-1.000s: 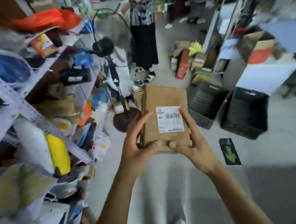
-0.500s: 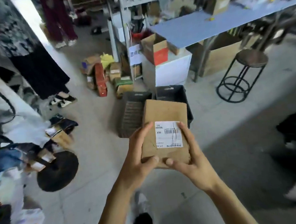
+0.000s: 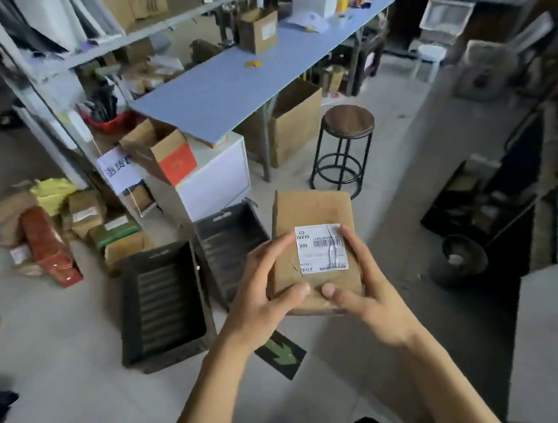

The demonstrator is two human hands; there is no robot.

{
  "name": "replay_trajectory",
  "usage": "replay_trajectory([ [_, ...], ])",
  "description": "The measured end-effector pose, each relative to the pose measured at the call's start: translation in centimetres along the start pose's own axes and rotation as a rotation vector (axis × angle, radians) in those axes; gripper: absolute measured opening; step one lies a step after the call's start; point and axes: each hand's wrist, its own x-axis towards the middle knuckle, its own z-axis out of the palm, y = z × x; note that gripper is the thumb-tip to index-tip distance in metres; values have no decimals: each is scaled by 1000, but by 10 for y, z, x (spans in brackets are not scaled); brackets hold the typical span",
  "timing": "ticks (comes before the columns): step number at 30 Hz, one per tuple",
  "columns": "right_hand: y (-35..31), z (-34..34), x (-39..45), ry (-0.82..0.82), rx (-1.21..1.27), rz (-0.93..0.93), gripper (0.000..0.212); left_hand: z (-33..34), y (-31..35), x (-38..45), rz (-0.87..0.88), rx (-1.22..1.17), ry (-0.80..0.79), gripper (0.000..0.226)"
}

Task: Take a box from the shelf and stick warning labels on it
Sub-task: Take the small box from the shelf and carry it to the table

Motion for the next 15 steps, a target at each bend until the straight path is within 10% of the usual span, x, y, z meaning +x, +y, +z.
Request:
replay_trajectory([
  [15,31,-211,250,68,27,-3,89,92,0,327,54,-35,-38,74],
])
